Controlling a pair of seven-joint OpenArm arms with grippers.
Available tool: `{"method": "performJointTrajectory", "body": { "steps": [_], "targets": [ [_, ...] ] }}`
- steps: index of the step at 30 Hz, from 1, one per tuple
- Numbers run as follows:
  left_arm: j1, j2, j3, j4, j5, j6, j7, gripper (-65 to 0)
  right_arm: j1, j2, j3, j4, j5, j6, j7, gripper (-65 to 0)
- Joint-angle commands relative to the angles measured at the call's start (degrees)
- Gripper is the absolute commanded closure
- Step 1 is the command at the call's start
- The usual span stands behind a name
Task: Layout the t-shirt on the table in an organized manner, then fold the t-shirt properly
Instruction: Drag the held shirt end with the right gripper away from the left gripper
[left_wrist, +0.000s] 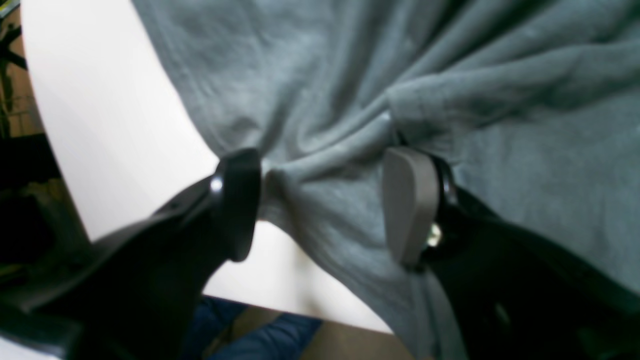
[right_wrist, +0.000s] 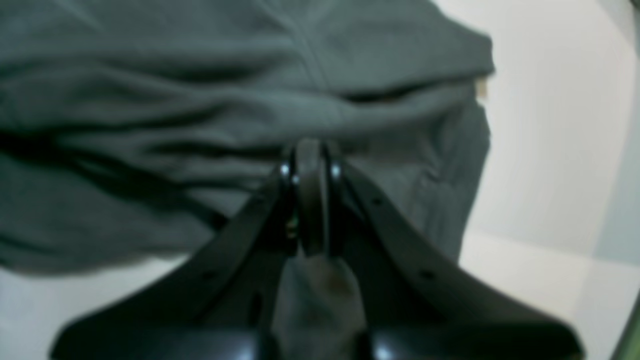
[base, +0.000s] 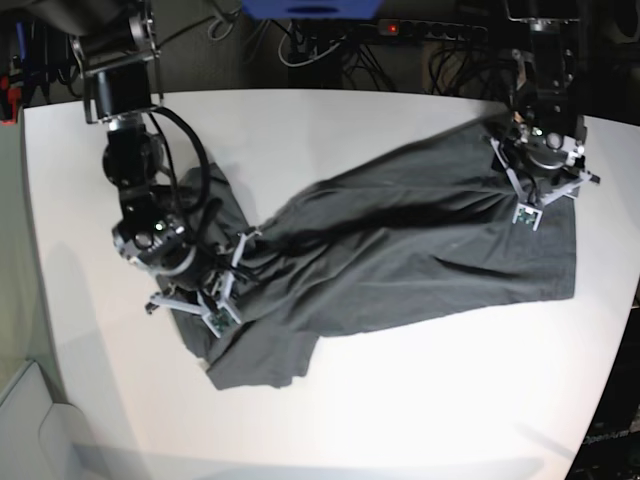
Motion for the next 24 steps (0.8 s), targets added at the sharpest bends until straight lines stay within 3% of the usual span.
{"method": "performJointTrajectory", "body": {
  "steps": [1, 8, 15, 20, 24],
  "targets": [
    [0.45, -1.31, -0.08, -1.03, 0.40, -0.31, 1.99, -37.6, -0.51, 0.80, 0.19, 1.10, 0.34, 0.00, 0.72, -1.0],
    [-2.98, -3.77, 0.28, -8.50, 0.93, -0.31, -3.82, -37.6, -7.37, 5.72, 0.10, 0.75, 0.34, 0.09, 0.90, -1.0],
    [-8.08, -7.47, 0.36, -13.95, 0.40, -0.31, -4.08, -37.8, -7.37, 10.64, 0.36, -5.93, 0.34, -0.09, 3.19, -0.8],
    [-9.93, -9.40, 0.36, -13.95, 0.84, -0.31, -6.10, -37.9, -3.59, 11.08, 8.80, -16.31, 0.34, -0.09, 6.70, -0.7],
    [-9.93, -10.10, 0.10, -11.76, 0.57, -0.31, -6.19, -37.9, -2.80, 10.99, 16.27, -14.81, 0.34, -0.09, 9.34, -0.7]
  ]
}}
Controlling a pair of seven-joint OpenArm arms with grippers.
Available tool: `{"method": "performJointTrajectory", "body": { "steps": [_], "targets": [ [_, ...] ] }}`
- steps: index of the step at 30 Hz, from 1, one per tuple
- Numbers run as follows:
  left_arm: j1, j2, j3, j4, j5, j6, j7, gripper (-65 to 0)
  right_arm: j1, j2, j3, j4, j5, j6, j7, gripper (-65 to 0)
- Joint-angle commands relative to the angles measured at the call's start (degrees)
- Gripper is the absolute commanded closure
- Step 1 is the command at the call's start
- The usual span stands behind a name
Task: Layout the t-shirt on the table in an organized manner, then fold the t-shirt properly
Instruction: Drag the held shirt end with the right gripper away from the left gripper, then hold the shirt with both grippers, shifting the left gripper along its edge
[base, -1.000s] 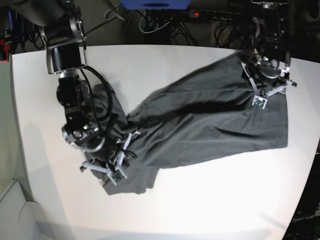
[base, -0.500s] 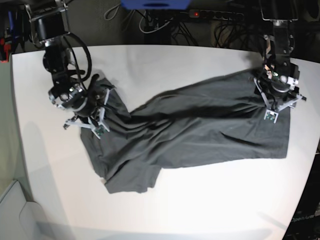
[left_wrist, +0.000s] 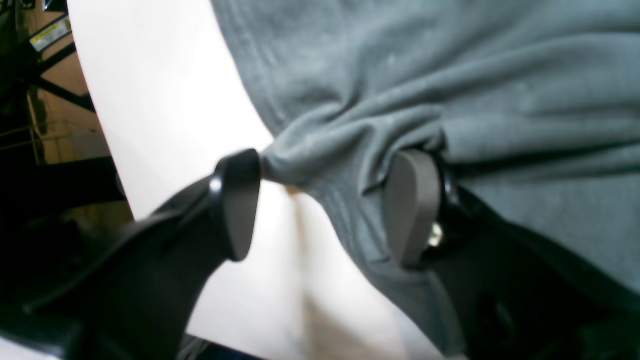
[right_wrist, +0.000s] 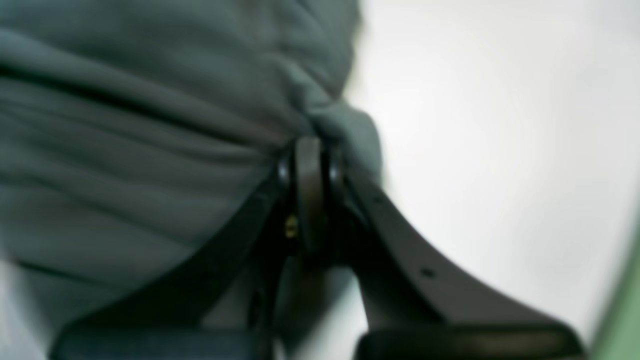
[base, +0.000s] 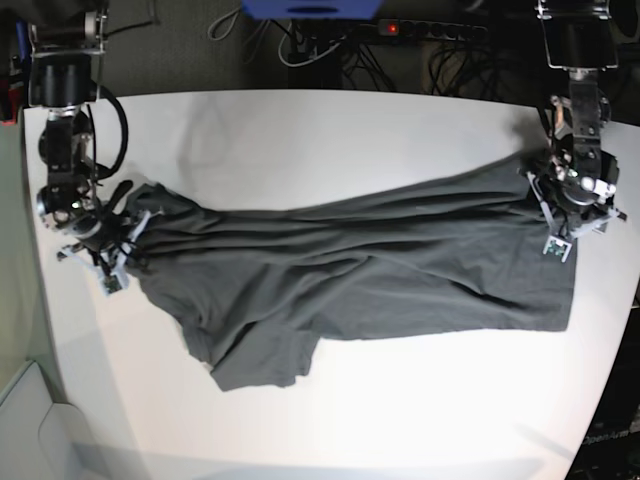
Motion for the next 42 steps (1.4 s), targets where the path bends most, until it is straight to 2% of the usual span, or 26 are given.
{"method": "performJointTrajectory", "body": {
  "steps": [1, 3, 6, 10, 14, 16, 22, 24, 25, 27, 30, 38, 42],
  "targets": [
    [-0.35, -1.23, -0.49, 2.20, 1.45, 0.50, 0.52, -37.9, 0.78, 1.24, 1.59, 2.42, -0.58, -1.12, 0.67, -0.7],
    [-0.09, -1.23, -0.67, 5.19, 1.36, 0.50, 0.70, -37.9, 0.26, 0.98, 3.00, 6.81, -0.58, -1.03, 1.02, -0.7],
    [0.97, -0.88, -0.67, 11.60, 1.45, 0.50, 1.31, -37.9, -1.85, -1.13, 3.44, 14.73, -0.49, -0.94, 0.58, -0.9],
    [4.22, -0.09, -0.40, 21.98, 1.18, 0.50, 6.41, -37.9, -7.48, -3.94, 3.09, 26.07, -0.49, -0.94, 0.58, -1.1],
    [5.89, 1.58, -0.31, 28.22, 1.62, 0.50, 9.22, -37.9, -10.29, -7.46, 2.91, 31.69, -0.49, -0.94, 0.58, -1.1],
    [7.21, 2.55, -0.49, 28.31, 1.27, 0.50, 9.84, -37.9, -11.61, -8.51, 2.91, 33.01, -0.49, -0.85, 0.58, -1.1],
    [7.74, 5.19, -0.75, 24.09, 1.18, 0.50, 9.75, -38.3, -13.90, -8.34, 1.94, 34.07, -0.49, -0.85, 0.58, -1.1],
    [7.74, 6.59, -0.84, 24.00, 1.18, 0.50, 9.66, -41.9, -14.78, -8.16, 1.68, 34.42, -0.49, -0.76, 0.58, -1.1],
    [7.74, 7.12, -0.84, 24.00, 1.18, 0.50, 9.66, -44.0, -15.30, -8.16, 1.86, 34.51, -0.49, -0.32, 0.58, -1.1],
    [7.65, 7.74, -0.84, 23.47, 1.18, 0.50, 8.61, -47.0, -15.66, -8.16, 2.12, 34.59, -0.49, 2.67, 0.58, -1.1],
    [7.65, 9.32, -0.84, 23.38, 1.27, 0.50, 6.41, -47.2, -15.92, -8.34, 2.21, 34.59, -0.58, 5.83, 0.49, -1.1],
    [7.56, 10.20, -2.95, 16.53, 1.18, 0.76, 5.62, -47.2, -15.74, -8.16, 2.21, 34.51, -0.58, 6.01, -2.06, -1.0],
    [7.56, 11.34, -6.12, 14.42, 1.10, 0.59, 2.28, -47.2, -15.74, -8.16, 2.21, 34.42, -0.58, 6.01, -1.97, -1.0]
  ]
}}
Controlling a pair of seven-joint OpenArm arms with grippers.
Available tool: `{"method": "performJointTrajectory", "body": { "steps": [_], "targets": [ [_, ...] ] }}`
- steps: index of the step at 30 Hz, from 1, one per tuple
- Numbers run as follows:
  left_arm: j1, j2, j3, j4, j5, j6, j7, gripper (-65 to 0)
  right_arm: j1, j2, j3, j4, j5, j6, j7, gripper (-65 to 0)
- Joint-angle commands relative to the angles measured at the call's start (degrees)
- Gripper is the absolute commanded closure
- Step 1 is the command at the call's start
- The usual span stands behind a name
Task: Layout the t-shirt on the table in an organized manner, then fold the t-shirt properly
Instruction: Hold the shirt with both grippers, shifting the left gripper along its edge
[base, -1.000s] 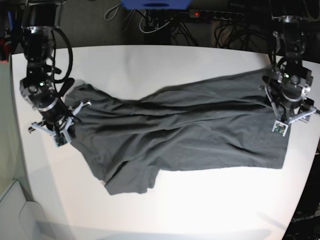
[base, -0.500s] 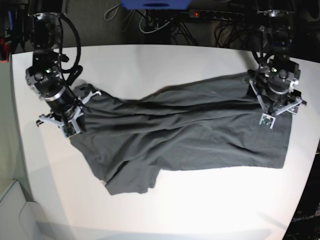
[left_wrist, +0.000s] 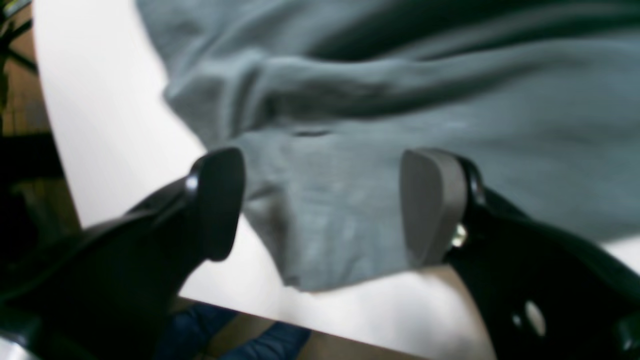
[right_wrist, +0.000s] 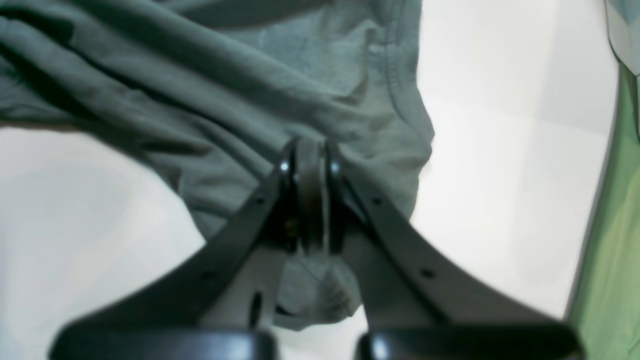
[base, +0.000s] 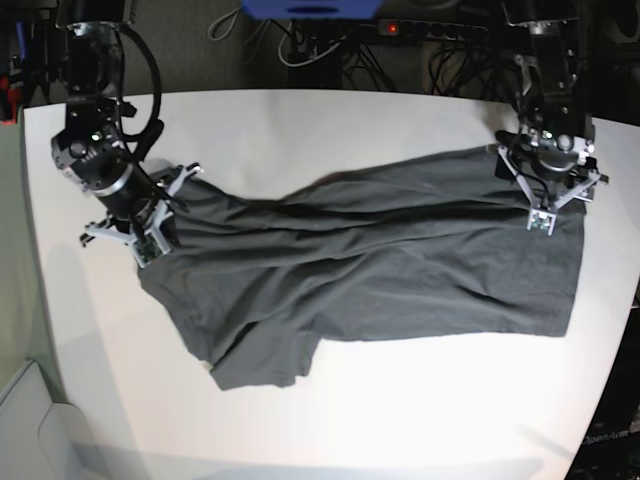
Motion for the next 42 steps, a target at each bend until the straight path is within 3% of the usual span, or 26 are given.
{"method": "performJointTrajectory", "body": {
  "steps": [1, 14, 16, 21, 24, 30, 34, 37, 40, 42],
  "targets": [
    [-0.59, -0.22, -0.28, 0.73, -0.02, 0.08, -1.39, -47.2, 0.74, 0.58, 0.22, 0.96, 0.69, -0.18, 1.28, -1.0],
    [-3.32, 1.19, -0.37, -6.91, -0.02, 0.08, -1.66, -46.6, 1.00, 1.20, 0.22, 0.69, 0.69, -0.18, 1.28, -1.1],
    [-3.32, 1.27, -0.11, -8.06, -0.02, 0.08, -1.66, -41.9, 1.09, 1.20, 0.22, 0.69, 0.69, -0.18, 1.28, -1.1],
    [-3.32, 1.89, -0.37, -12.45, -1.60, 0.08, -1.75, -22.2, 1.18, 1.37, 0.22, 0.69, 0.69, -0.18, 1.28, -1.1],
    [-3.14, 1.01, -0.28, -14.65, -5.38, 0.08, -1.75, -17.1, 1.18, 1.37, 0.22, 0.69, 0.69, -0.18, 1.28, -1.1],
    [-2.61, 0.13, -0.28, -16.76, -10.83, 0.00, -1.57, -17.1, 1.18, 1.37, 0.22, 0.69, 0.69, -0.18, 1.28, -1.1],
    [0.37, 0.13, -0.28, -8.15, -13.91, -0.09, -1.04, -17.6, 1.18, 1.37, 0.13, 0.69, 0.69, -0.18, 1.28, -1.1],
    [3.80, 0.13, -0.37, 1.26, -16.90, 0.00, -0.78, -25.5, 1.18, 1.37, 0.13, 0.69, 0.69, -0.18, 1.28, -1.1],
    [4.59, 0.40, -2.22, 6.45, -17.42, 0.00, 0.89, -40.3, 1.18, 1.37, 0.13, 0.60, 0.69, -0.18, 1.20, -1.1],
    [4.59, 0.75, -4.41, 7.06, -17.42, -0.09, 1.33, -46.3, 1.18, 1.37, 0.13, 0.60, 0.69, -0.09, 1.20, -1.1]
  ]
}}
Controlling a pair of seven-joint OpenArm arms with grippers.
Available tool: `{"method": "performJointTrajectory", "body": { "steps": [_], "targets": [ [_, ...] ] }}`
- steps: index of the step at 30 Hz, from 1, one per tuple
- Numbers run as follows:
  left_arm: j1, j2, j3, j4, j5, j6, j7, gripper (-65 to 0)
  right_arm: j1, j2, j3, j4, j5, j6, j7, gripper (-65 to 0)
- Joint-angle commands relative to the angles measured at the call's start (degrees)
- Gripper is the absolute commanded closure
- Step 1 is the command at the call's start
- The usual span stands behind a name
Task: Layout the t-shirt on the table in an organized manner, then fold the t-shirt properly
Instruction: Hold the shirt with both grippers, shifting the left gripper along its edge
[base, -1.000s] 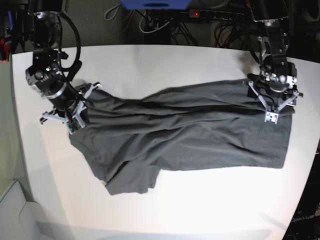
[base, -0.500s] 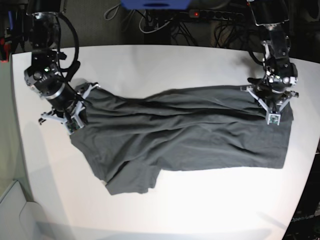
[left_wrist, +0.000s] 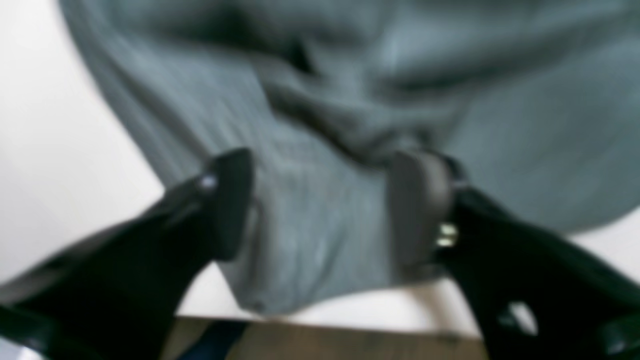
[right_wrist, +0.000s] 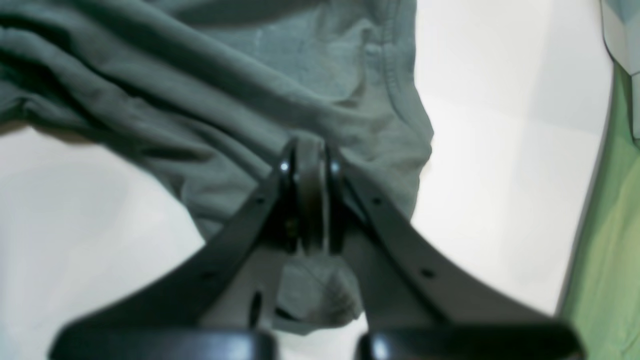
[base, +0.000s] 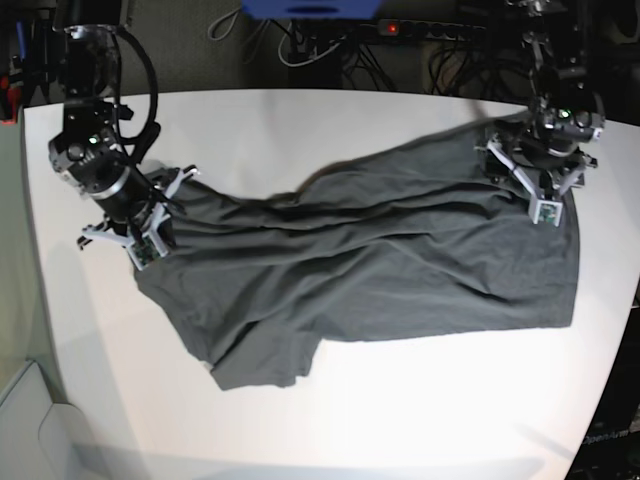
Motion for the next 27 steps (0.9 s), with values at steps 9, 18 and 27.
{"method": "performJointTrajectory", "body": {
  "steps": [9, 18, 27],
  "targets": [
    [-1.14, -0.54, -8.13, -1.34, -6.86, -2.80, -0.11, -46.6, 0.21, 0.41, 0.02, 0.91, 0.66, -0.11, 1.39, -1.1],
    [-7.29, -0.54, -8.04, -9.08, -10.91, -2.80, -0.20, -46.6, -0.05, 0.50, 0.02, 0.91, 0.66, -0.11, 1.39, -1.1],
    [-9.23, -0.54, -3.47, -13.30, -10.91, -2.62, -0.20, -46.5, 0.04, 0.50, -0.07, 0.91, 0.66, -0.11, 1.39, -1.1]
  ]
}}
